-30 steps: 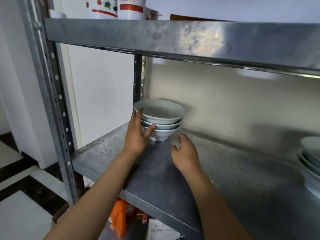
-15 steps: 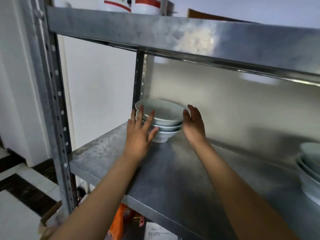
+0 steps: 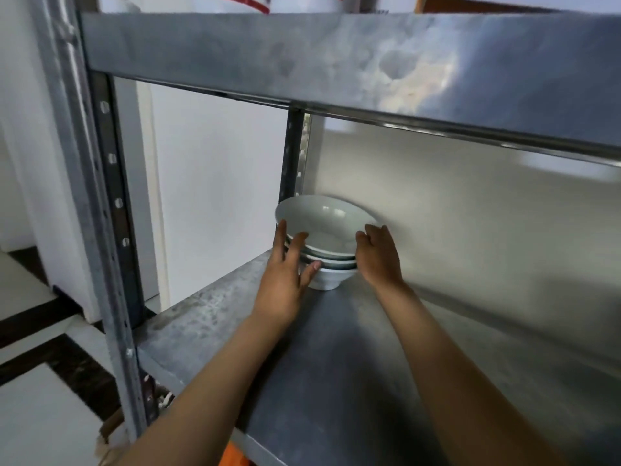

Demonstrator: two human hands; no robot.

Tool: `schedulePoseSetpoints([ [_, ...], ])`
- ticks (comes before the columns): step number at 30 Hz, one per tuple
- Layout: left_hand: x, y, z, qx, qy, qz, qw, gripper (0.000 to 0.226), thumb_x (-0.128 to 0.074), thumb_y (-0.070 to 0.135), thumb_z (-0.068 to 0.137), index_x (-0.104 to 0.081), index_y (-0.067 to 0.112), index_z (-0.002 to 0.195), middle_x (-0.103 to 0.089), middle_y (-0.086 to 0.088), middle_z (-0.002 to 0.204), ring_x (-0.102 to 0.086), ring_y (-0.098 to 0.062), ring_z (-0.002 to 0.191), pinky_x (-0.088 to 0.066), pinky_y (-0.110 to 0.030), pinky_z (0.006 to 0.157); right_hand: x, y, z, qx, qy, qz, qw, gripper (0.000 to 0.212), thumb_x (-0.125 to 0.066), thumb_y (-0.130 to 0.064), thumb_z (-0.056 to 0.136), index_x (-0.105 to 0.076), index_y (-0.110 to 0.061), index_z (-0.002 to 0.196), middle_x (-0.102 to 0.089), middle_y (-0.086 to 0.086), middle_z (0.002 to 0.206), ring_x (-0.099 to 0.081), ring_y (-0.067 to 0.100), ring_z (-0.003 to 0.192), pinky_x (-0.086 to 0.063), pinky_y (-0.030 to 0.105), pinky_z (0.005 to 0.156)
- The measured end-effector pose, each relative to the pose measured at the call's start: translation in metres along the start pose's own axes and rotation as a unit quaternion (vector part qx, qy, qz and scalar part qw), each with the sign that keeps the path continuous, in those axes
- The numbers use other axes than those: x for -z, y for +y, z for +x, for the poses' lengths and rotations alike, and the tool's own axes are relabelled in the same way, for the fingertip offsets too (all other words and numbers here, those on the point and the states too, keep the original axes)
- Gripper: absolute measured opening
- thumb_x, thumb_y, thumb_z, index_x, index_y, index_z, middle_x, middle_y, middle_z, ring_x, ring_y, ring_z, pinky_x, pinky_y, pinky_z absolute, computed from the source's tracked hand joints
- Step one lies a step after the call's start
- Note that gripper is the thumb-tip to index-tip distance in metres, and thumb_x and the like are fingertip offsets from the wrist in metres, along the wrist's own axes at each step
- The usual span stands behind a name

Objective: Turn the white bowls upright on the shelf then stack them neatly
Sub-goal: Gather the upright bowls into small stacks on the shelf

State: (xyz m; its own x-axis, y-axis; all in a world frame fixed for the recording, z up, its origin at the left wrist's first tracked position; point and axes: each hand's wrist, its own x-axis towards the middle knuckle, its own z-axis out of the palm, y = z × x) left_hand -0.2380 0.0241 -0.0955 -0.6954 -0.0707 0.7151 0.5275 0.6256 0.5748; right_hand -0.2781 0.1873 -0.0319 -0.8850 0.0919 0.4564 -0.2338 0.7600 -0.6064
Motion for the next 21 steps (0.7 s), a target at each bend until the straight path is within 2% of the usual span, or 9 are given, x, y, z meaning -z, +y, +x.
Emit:
schedulePoseSetpoints([
  [3, 0.008, -0.011, 0.01, 0.009, -0.025, 0.033, 0.999, 0.056, -0.053, 0.043, 0.093, -0.035, 0.026, 0.143, -0.006, 0.002, 0.16, -0.042, -0.022, 0.133, -0.044, -0.029, 0.095, -0.003, -0.002, 0.006, 0.013, -0.014, -0.019, 1.0, 0.027, -0.034, -0.009, 0.098, -0.056, 0.005, 0.093, -0.056, 0.027, 0.113, -0.045, 0.034, 0.118, -0.026, 0.036, 0.11],
  [5, 0.013, -0.017, 0.015, 0.011, -0.033, 0.052, 0.998, 0.057, -0.052, 0.044, 0.093, -0.034, 0.027, 0.144, -0.006, 0.002, 0.16, -0.045, -0.022, 0.131, -0.044, -0.027, 0.091, -0.007, -0.004, 0.007, 0.017, -0.015, -0.031, 0.999, 0.03, -0.033, -0.011, 0.099, -0.057, 0.004, 0.092, -0.058, 0.026, 0.112, -0.042, 0.034, 0.123, -0.025, 0.036, 0.113],
  [7, 0.016, -0.019, 0.018, 0.018, -0.05, 0.068, 0.996, 0.06, -0.052, 0.045, 0.093, -0.031, 0.027, 0.146, -0.004, 0.004, 0.161, -0.045, -0.023, 0.131, -0.044, -0.029, 0.089, -0.01, -0.005, 0.007, 0.004, -0.014, -0.017, 1.0, 0.034, -0.032, -0.021, 0.101, -0.057, 0.0, 0.11, -0.054, 0.018, 0.13, -0.03, 0.029, 0.137, -0.023, 0.035, 0.115],
  [9, 0.02, -0.018, 0.02, 0.025, -0.08, 0.09, 0.992, 0.065, -0.051, 0.048, 0.092, -0.026, 0.028, 0.149, -0.001, 0.004, 0.162, -0.04, -0.023, 0.136, -0.044, -0.032, 0.093, -0.012, -0.002, 0.008, -0.008, -0.03, 0.003, 1.0, 0.043, -0.029, -0.029, 0.102, -0.042, -0.009, 0.138, -0.034, 0.005, 0.153, -0.013, 0.02, 0.147, -0.017, 0.033, 0.116],
  [10, 0.024, -0.018, 0.021, 0.027, -0.098, 0.107, 0.989, 0.067, -0.049, 0.05, 0.092, -0.022, 0.028, 0.15, 0.0, 0.003, 0.162, -0.033, -0.023, 0.14, -0.042, -0.035, 0.099, -0.012, -0.001, 0.007, -0.011, -0.042, 0.013, 0.999, 0.047, -0.027, -0.031, 0.102, -0.032, -0.013, 0.146, -0.022, -0.001, 0.158, -0.006, 0.015, 0.148, -0.014, 0.032, 0.116],
  [12, 0.03, -0.016, 0.022, 0.03, -0.132, 0.17, 0.976, 0.071, -0.041, 0.053, 0.094, -0.012, 0.025, 0.153, 0.001, 0.001, 0.162, -0.011, -0.024, 0.148, -0.028, -0.042, 0.114, -0.009, -0.001, 0.004, -0.015, -0.053, 0.039, 0.998, 0.051, -0.026, -0.033, 0.103, -0.019, -0.017, 0.151, -0.006, -0.004, 0.161, 0.001, 0.01, 0.148, -0.007, 0.029, 0.117],
  [15, 0.033, 0.004, 0.019, 0.021, -0.137, 0.239, 0.961, 0.068, -0.028, 0.051, 0.098, -0.004, 0.017, 0.152, 0.002, 0.0, 0.161, 0.004, -0.021, 0.149, -0.013, -0.043, 0.119, 0.001, -0.003, -0.007, -0.002, -0.056, 0.044, 0.997, 0.054, -0.026, -0.033, 0.103, -0.012, -0.016, 0.152, 0.001, -0.002, 0.161, 0.002, 0.009, 0.147, -0.004, 0.025, 0.116],
  [18, 0.024, 0.038, 0.014, -0.064, -0.098, 0.239, 0.964, 0.062, -0.022, 0.043, 0.099, -0.013, 0.011, 0.152, -0.01, -0.006, 0.16, -0.005, -0.026, 0.148, -0.015, -0.045, 0.119, 0.02, -0.005, -0.025, 0.046, -0.04, -0.014, 0.998, 0.054, -0.025, -0.033, 0.103, -0.011, -0.014, 0.152, 0.0, 0.0, 0.161, 0.0, 0.01, 0.148, -0.004, 0.024, 0.117],
  [21, 0.004, 0.069, 0.013, -0.15, -0.097, 0.231, 0.956, 0.057, -0.028, 0.029, 0.098, -0.025, 0.004, 0.149, -0.026, -0.015, 0.155, -0.02, -0.034, 0.145, -0.025, -0.051, 0.115, 0.056, 0.0, -0.045, 0.083, 0.0, -0.088, 0.993, 0.053, -0.025, -0.033, 0.103, -0.013, -0.012, 0.151, -0.005, 0.003, 0.161, -0.002, 0.013, 0.148, -0.004, 0.025, 0.118],
])
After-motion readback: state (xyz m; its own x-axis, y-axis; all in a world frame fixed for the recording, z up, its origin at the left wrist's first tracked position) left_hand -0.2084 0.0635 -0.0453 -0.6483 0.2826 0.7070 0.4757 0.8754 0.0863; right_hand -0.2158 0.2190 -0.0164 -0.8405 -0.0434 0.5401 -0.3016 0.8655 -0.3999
